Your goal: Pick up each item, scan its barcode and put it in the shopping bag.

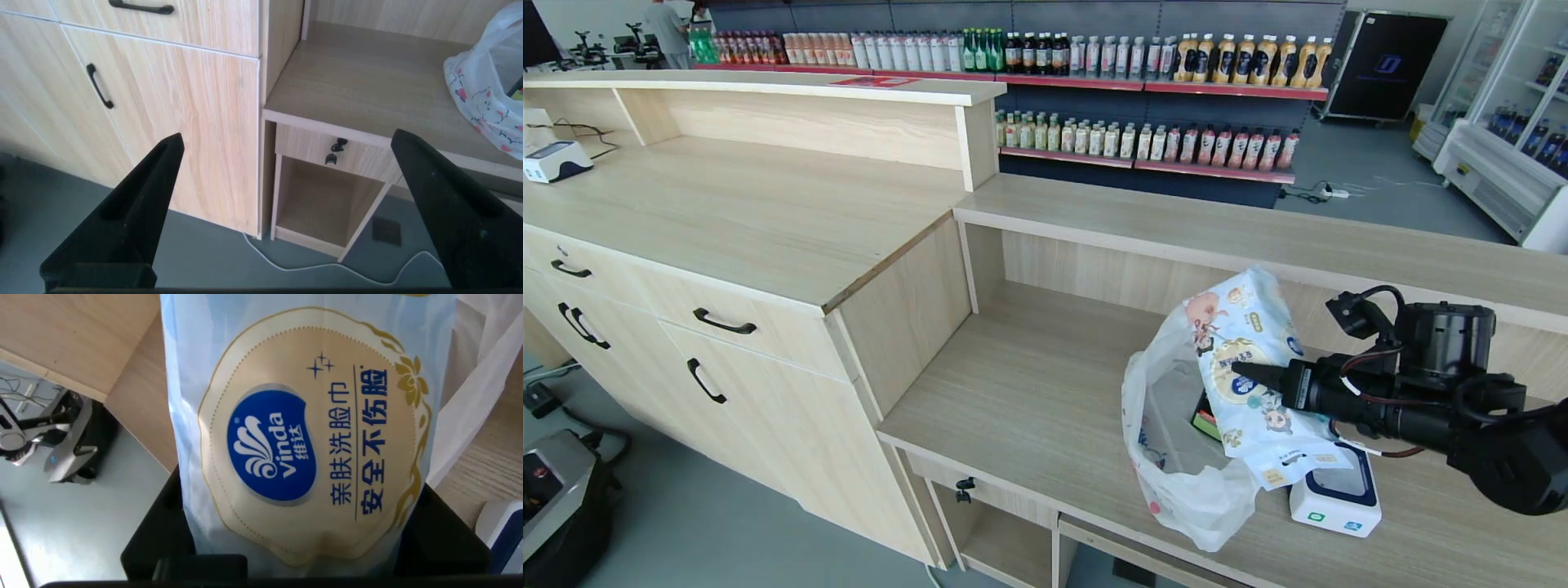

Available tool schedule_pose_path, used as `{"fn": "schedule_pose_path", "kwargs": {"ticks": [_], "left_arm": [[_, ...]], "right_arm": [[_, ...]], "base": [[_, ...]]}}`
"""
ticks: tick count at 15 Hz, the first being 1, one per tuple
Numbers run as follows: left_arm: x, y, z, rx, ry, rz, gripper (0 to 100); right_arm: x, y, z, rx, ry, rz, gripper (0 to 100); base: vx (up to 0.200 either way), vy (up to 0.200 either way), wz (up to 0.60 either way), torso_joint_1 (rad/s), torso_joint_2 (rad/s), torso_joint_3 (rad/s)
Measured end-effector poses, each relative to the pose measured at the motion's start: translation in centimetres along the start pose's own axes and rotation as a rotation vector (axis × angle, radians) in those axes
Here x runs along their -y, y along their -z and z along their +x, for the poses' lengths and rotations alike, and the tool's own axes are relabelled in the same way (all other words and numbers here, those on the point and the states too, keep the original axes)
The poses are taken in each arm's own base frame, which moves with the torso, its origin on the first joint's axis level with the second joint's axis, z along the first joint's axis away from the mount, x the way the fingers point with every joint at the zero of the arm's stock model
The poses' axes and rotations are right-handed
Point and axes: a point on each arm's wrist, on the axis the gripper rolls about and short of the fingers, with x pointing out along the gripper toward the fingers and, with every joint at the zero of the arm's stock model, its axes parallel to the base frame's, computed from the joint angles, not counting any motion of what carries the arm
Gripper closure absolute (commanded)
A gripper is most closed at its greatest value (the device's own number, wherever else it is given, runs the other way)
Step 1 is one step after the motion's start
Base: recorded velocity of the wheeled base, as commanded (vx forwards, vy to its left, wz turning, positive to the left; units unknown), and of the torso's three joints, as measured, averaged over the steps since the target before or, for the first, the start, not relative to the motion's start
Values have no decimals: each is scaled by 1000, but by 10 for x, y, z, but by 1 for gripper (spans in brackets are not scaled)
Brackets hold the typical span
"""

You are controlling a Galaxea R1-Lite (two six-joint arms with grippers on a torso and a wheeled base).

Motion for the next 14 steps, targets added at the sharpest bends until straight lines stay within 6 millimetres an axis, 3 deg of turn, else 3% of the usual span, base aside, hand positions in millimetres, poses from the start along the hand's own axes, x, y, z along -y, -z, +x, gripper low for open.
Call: {"fn": "schedule_pose_path", "kwargs": {"ticks": [14], "left_arm": [[0,0,0,0,0,-1,0]], "right_arm": [[11,15,30,-66,1,2,100]], "base": [[0,0,0,0,0,0]]}}
